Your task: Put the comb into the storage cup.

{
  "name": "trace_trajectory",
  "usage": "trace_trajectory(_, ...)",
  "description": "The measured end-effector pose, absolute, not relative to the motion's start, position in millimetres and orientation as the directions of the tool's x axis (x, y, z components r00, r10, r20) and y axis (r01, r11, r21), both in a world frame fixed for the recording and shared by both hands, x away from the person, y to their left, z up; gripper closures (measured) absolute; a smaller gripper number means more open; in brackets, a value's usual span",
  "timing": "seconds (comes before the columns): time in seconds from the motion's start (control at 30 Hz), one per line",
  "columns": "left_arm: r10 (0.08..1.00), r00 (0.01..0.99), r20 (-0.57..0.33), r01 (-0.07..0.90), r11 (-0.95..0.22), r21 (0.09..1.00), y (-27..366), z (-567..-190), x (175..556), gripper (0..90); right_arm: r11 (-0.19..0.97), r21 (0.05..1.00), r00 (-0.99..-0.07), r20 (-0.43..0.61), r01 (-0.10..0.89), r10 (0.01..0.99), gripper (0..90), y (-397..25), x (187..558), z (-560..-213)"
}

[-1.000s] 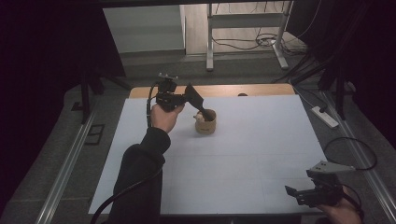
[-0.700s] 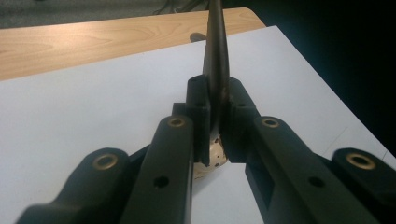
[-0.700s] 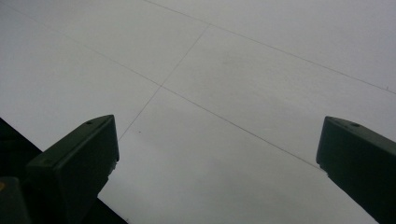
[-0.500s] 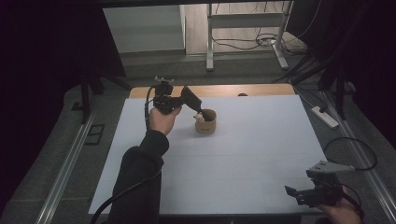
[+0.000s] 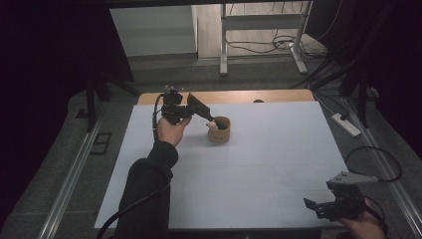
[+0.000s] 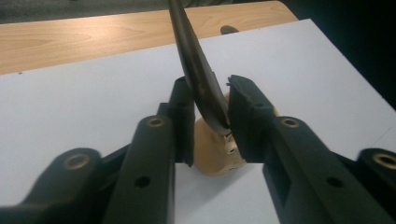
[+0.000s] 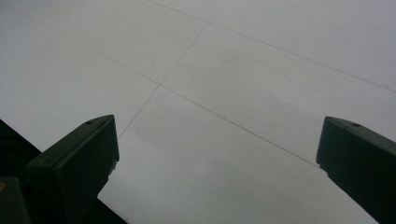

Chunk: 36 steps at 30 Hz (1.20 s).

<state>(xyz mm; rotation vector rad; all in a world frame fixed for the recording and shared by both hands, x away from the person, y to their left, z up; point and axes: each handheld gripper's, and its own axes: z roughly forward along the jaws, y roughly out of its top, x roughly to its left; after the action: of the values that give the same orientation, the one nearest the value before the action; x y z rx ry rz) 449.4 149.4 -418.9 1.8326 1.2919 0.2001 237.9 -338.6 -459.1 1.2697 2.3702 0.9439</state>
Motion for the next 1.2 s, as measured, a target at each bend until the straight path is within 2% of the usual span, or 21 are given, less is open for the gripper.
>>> trace_trajectory(0.3, 0.856, 0.463, -0.229, 0.654, -0.156, 0.740, 145.1, -422.1, 445.2, 57.0, 0.397, 0.667, -0.568, 0.048, 0.631, 0.821, 0.0, -338.6, 238.0, -459.1)
trace_trajectory(0.43, 0.864, 0.466, -0.191, 0.630, -0.173, 0.757, 144.0, -421.9, 442.8, 48.7, 0.397, 0.667, -0.568, 0.048, 0.630, 0.822, 0.0, -338.5, 237.9, -459.1)
trace_trajectory(0.9, 0.869, 0.480, -0.118, 0.568, -0.206, 0.797, 142.5, -416.5, 433.7, 10.0, 0.398, 0.668, -0.569, 0.046, 0.629, 0.821, 0.0, -338.2, 237.7, -459.2)
trace_trajectory(1.2, 0.858, 0.501, -0.116, 0.552, -0.213, 0.806, 145.9, -413.6, 425.1, 3.1, 0.398, 0.669, -0.569, 0.046, 0.628, 0.821, 0.0, -338.1, 237.5, -459.1)
